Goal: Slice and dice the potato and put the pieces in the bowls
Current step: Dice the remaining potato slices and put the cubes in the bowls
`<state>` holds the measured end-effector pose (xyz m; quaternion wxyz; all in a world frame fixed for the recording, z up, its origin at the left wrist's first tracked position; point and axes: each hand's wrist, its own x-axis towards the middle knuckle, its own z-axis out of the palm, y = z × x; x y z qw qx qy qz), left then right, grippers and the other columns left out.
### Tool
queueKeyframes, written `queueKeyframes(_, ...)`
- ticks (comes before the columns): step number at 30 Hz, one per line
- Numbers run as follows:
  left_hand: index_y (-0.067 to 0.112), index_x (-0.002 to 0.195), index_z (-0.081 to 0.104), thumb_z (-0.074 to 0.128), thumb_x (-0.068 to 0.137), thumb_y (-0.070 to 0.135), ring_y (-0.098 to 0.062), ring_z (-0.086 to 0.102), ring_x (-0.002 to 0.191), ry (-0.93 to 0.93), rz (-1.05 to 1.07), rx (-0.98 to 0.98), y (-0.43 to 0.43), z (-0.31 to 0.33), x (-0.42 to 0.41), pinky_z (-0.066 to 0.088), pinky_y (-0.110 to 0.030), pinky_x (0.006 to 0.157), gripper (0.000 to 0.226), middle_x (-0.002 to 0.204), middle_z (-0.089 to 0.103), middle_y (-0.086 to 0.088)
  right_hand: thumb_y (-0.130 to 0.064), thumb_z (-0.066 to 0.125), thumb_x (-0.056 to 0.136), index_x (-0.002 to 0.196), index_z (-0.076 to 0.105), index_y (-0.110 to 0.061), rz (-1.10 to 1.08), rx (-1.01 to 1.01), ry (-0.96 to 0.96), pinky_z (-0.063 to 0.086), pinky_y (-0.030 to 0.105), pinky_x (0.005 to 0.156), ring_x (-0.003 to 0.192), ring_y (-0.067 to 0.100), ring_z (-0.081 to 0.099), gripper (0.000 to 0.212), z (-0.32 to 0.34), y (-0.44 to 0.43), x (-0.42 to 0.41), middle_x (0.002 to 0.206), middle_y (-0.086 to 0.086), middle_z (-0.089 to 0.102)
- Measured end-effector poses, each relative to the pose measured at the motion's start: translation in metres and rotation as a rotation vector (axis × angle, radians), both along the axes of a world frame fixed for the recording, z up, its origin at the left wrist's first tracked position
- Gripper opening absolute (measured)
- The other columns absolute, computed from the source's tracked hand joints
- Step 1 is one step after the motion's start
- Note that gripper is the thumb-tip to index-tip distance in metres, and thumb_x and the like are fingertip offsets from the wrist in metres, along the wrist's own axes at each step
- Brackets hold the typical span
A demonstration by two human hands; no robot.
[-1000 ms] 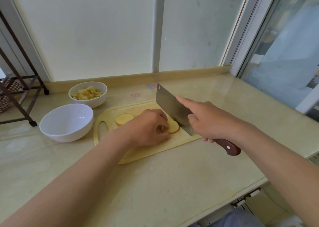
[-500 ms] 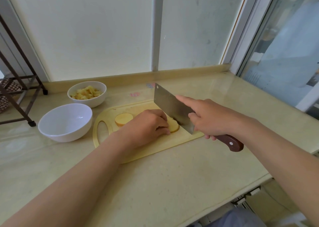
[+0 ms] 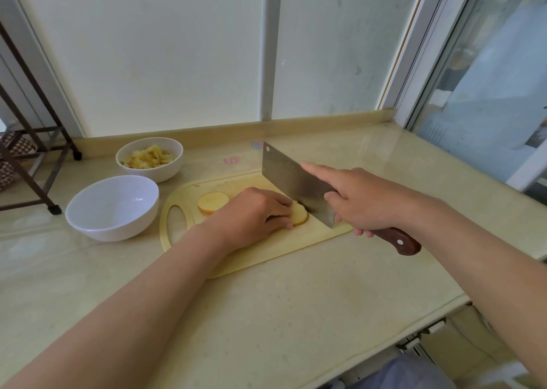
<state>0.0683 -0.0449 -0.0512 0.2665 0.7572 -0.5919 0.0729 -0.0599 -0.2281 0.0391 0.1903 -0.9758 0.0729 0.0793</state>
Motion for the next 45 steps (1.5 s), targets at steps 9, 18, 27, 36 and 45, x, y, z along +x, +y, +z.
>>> queueKeyframes(9,0.01,0.09,0.078,0.071,0.086,0.029,-0.018,0.068,0.094,-0.015,-0.009,-0.045,0.0,-0.003,0.003,0.053,-0.03,0.077,0.021,0.104,0.074,-0.003,-0.022,0.03,0.111,0.155,0.006,-0.066,0.098,-0.042,0.052,0.063,0.036,0.058,0.059,0.02,0.065,0.067,0.005,-0.014,0.005,0.101,-0.015,0.056)
queueKeyframes(18,0.009,0.096,0.077,0.073,0.086,0.026,-0.018,0.066,0.089,-0.036,-0.013,-0.045,0.0,-0.001,0.0,0.052,-0.028,0.079,0.021,0.107,0.072,-0.003,-0.02,0.029,0.109,0.155,0.01,-0.064,0.067,-0.024,0.017,0.061,0.034,0.055,0.054,0.016,0.063,0.067,0.005,-0.015,0.006,0.097,-0.008,0.061)
queueKeyframes(27,0.008,0.098,0.074,0.061,0.089,0.015,-0.022,0.061,0.09,-0.11,-0.054,-0.014,-0.008,0.0,-0.012,0.053,-0.037,0.078,0.018,0.101,0.067,-0.004,-0.014,0.029,0.108,0.162,0.011,-0.049,-0.034,-0.057,-0.058,0.063,0.043,0.055,0.062,0.027,0.069,0.068,0.007,0.014,-0.007,0.092,-0.004,0.058)
queueKeyframes(36,0.011,0.094,0.075,0.056,0.09,0.017,-0.019,0.058,0.086,-0.102,-0.03,0.015,-0.008,0.001,-0.014,0.051,-0.035,0.077,0.02,0.098,0.066,-0.001,-0.015,0.03,0.106,0.162,0.008,-0.051,-0.08,-0.088,-0.021,0.064,0.046,0.056,0.062,0.03,0.071,0.07,0.008,0.032,-0.02,0.093,0.004,0.057)
queueKeyframes(45,0.01,0.094,0.075,0.058,0.09,0.015,-0.021,0.059,0.087,-0.082,-0.028,-0.016,-0.007,0.0,-0.015,0.05,-0.031,0.077,0.018,0.098,0.067,-0.003,-0.015,0.03,0.107,0.159,-0.007,-0.056,-0.053,-0.158,0.145,0.061,0.036,0.052,0.053,0.021,0.067,0.076,0.023,0.031,-0.034,0.088,0.006,0.055)
